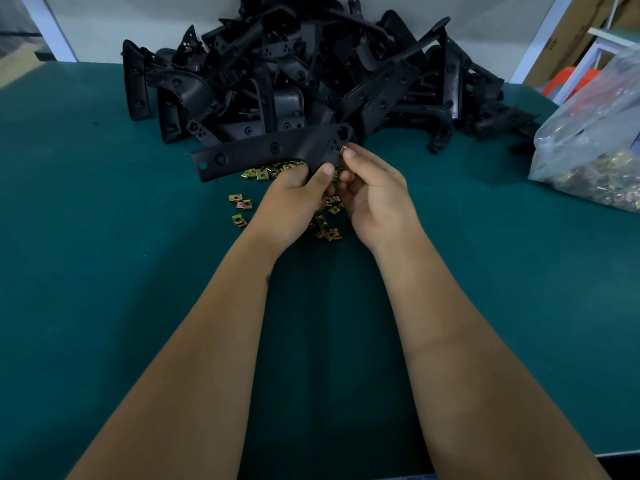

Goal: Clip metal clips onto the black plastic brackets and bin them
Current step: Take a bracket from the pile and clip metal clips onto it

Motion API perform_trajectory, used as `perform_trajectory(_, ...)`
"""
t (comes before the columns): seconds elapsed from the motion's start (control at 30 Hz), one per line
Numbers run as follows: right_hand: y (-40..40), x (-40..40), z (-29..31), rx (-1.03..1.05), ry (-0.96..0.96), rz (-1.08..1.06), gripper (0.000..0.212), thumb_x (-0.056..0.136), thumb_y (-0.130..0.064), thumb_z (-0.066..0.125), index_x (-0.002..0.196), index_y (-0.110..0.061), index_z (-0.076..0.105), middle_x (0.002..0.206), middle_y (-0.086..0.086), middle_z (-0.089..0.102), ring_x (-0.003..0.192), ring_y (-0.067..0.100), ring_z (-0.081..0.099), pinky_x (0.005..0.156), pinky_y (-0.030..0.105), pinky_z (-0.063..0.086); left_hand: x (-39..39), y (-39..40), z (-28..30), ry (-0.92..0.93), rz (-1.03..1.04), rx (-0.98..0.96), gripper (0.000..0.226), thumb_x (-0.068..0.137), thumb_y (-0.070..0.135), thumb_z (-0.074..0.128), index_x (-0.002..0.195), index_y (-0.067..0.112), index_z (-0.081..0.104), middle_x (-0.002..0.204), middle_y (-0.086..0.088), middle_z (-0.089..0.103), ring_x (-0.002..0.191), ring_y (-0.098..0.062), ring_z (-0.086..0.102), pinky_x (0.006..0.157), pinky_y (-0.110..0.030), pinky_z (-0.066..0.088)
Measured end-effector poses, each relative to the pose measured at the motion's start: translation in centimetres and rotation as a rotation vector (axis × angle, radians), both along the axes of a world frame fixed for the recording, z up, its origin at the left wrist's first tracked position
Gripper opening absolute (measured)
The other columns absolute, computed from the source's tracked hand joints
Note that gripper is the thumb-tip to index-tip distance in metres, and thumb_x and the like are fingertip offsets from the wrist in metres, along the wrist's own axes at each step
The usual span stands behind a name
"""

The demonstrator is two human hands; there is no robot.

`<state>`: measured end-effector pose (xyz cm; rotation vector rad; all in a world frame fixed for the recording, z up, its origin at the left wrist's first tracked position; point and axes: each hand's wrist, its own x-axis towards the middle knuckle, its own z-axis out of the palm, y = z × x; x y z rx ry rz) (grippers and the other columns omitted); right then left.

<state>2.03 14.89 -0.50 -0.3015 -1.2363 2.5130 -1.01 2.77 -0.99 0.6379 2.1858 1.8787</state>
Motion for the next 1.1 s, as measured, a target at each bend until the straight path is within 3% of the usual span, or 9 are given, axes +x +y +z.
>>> perform_trajectory(0.17,0.1,0.2,0.0,0.006,-0.022,0.061,0.014,0.094,-0.003,0.059,0.107,-0.003,0.065,0.064,-0.001,0.060,0.056,0.007,0.050,0.066,0.026,0.047,0.0,0.0,-0.2,0.052,0.020,-0.022,0.040,0.104,0.033,0.048,0.066,0.021,0.046,0.044,0.017,0.044,0.042,0.001,0.037,0.044,-0.013,0.031)
perform_trajectory(0.27,0.1,0.4,0.1,0.011,-0.037,0.080,0.018,0.094,-0.005,0.059,0.112,-0.002,0.062,0.071,0.001,0.057,0.058,0.008,0.049,0.068,0.028,0.045,0.1,0.0,-0.1,0.087,0.029,-0.058,0.040,0.104,0.031,0.048,0.065,0.022,0.044,0.043,0.018,0.045,0.040,0.002,0.038,0.042,-0.012,0.030)
perform_trajectory(0.5,-0.2,0.5,0.2,0.014,-0.013,0.081,0.004,0.093,-0.007,0.062,0.095,-0.008,0.065,0.078,0.001,0.058,0.063,0.010,0.049,0.067,0.027,0.046,0.1,-0.1,-0.1,0.135,0.053,-0.146,0.035,0.104,0.035,0.046,0.074,0.017,0.047,0.063,0.006,0.046,0.046,0.002,0.038,0.049,-0.016,0.033)
perform_trajectory(0.77,-0.5,0.5,0.2,-0.027,0.004,0.112,0.015,0.094,-0.011,0.061,0.080,-0.014,0.064,0.066,-0.005,0.057,0.058,0.006,0.050,0.058,0.020,0.047,0.3,-0.1,0.0,0.127,0.038,-0.134,0.032,0.104,0.035,0.046,0.079,0.015,0.053,0.062,0.007,0.049,0.045,0.003,0.040,0.048,-0.014,0.033)
perform_trajectory(0.93,0.1,0.7,0.3,0.114,-0.002,0.133,0.018,0.095,-0.008,0.059,0.078,-0.012,0.062,0.058,-0.003,0.057,0.056,0.009,0.050,0.063,0.027,0.045,0.1,-0.5,0.0,0.136,-0.015,-0.163,0.034,0.104,0.033,0.046,0.075,0.018,0.052,0.054,0.013,0.046,0.042,0.002,0.040,0.045,-0.012,0.031)
perform_trajectory(1.1,0.4,1.0,0.5,0.170,-0.008,0.120,0.019,0.095,-0.007,0.060,0.077,-0.012,0.064,0.061,-0.003,0.057,0.057,0.008,0.050,0.062,0.023,0.045,0.1,-0.6,0.1,0.152,-0.029,-0.199,0.034,0.104,0.033,0.046,0.075,0.019,0.053,0.053,0.012,0.047,0.043,0.002,0.041,0.046,-0.013,0.032)
